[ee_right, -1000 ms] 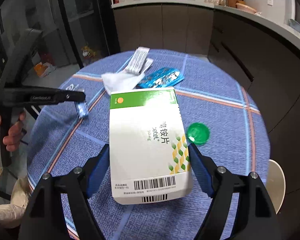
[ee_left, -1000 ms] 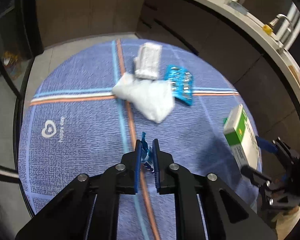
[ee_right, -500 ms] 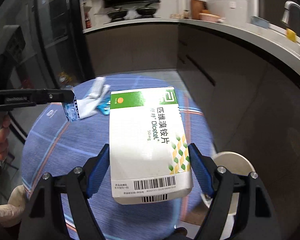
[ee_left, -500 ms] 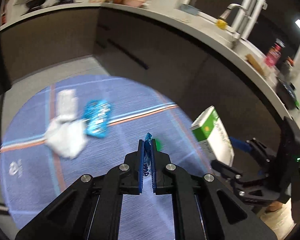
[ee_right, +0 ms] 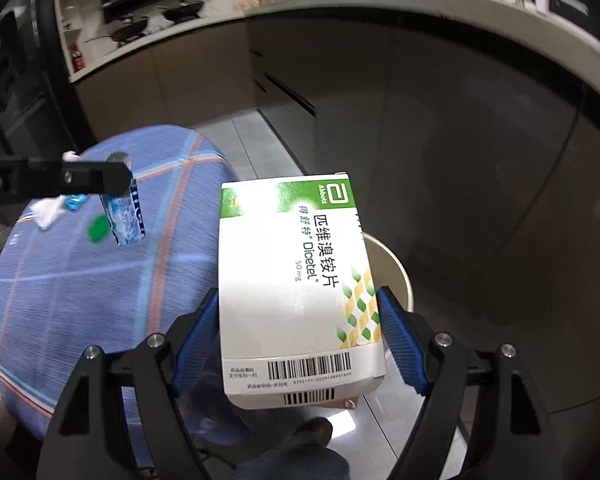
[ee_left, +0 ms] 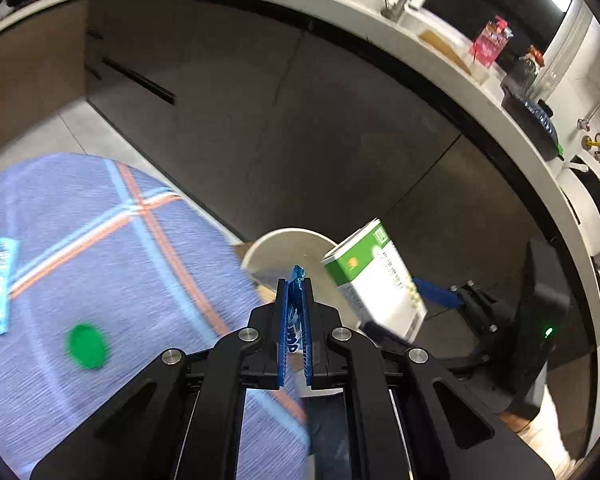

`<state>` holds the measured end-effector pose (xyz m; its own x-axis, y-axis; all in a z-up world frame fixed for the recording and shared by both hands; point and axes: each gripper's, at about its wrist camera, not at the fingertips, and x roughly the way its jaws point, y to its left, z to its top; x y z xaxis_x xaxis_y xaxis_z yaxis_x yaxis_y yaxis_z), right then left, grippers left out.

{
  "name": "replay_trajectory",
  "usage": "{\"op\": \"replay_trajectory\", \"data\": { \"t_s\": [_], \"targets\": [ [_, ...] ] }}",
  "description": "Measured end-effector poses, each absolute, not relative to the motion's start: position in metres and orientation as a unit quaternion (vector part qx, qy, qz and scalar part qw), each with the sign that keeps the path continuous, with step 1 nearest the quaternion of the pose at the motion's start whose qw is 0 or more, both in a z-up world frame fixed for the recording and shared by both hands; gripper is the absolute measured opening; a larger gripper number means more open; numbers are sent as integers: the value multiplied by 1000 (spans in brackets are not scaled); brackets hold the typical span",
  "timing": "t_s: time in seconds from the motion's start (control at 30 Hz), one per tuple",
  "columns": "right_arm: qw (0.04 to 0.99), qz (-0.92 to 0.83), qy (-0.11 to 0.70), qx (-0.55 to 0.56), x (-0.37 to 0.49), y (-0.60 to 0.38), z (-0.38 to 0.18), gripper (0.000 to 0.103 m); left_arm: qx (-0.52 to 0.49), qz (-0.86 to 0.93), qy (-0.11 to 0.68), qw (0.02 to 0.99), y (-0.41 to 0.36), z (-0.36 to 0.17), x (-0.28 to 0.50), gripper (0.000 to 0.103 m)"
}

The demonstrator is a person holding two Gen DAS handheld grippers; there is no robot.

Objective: Collect trash
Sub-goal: 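Carry the Dicetel box and mint pack over the white bin and release both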

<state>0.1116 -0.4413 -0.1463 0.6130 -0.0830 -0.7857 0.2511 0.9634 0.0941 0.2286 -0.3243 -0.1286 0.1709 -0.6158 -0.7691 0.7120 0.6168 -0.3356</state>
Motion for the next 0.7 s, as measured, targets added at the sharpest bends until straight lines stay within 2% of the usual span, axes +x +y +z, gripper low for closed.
{"op": "replay_trajectory", "data": {
  "t_s": [0.23,0.57,0.6,0.67,0.7],
  "targets": [
    [874,-95,460,127,125,-470,-196,77,71,-439,510,736,-390,-168,242,6],
    [865,-83,478,127,146,-481,-232,79,115,-421,526,730,-434,-206,245,7],
    [865,-80,480,126,147,-483,-235,80,119,-417,523,734,-436,-207,245,11],
    [866,-75,481,114,150,-482,-239,88,126,-409,517,741,-433,-208,245,34],
    [869,-71,480,102,151,-479,-241,91,129,-400,511,750,-432,-207,245,58]
  ]
}}
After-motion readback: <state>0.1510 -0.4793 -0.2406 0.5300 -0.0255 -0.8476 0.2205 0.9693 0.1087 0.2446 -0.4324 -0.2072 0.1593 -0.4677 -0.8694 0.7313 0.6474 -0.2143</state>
